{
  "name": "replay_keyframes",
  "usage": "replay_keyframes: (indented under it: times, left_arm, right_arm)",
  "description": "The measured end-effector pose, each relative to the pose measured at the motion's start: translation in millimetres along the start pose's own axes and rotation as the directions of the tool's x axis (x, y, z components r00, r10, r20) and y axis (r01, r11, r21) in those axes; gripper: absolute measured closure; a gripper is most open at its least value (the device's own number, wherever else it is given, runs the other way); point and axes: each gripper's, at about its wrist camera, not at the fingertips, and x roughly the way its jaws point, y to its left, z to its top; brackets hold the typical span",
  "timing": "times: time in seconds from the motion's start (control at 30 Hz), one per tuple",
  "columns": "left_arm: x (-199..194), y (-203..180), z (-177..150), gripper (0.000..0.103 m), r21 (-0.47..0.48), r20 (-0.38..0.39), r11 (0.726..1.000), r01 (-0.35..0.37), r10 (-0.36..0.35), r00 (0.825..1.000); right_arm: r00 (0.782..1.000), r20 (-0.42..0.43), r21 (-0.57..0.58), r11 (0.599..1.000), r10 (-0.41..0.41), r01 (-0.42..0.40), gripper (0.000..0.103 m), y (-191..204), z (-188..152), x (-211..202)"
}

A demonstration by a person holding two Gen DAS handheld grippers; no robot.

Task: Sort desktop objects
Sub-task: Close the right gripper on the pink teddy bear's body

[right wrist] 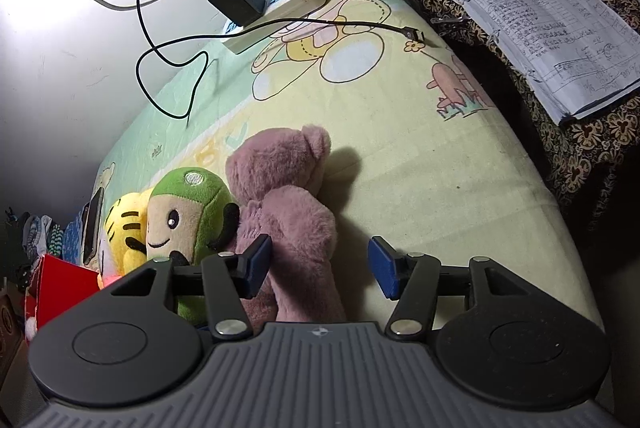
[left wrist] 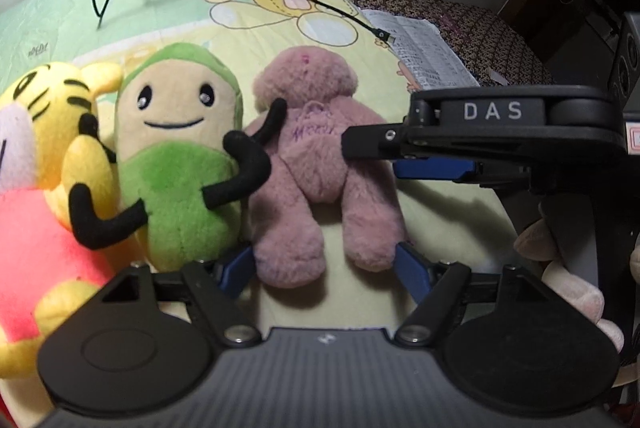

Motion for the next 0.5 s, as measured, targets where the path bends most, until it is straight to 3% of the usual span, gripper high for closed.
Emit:
replay_keyframes:
  times: [0.1, 0.5]
  left_arm:
    - [4.4, 12.8, 4.0, 0.023, -0.070, -0.015, 0.996, 0.058, -0.059, 0.998]
    - [-1.0, 11.4, 2.6, 0.023, -0.048, -0.021, 0.997, 0.066, -0.067, 0.998]
  right_arm:
    - [0.999, 0.005, 0.003, 0.999, 0.043, -0.043, 0.045, 1.3, 5.1, 7.3]
    - [0.990, -0.034, 0.035, 0.990, 0.137, -0.136, 0.056, 1.8, 7.5, 19.8]
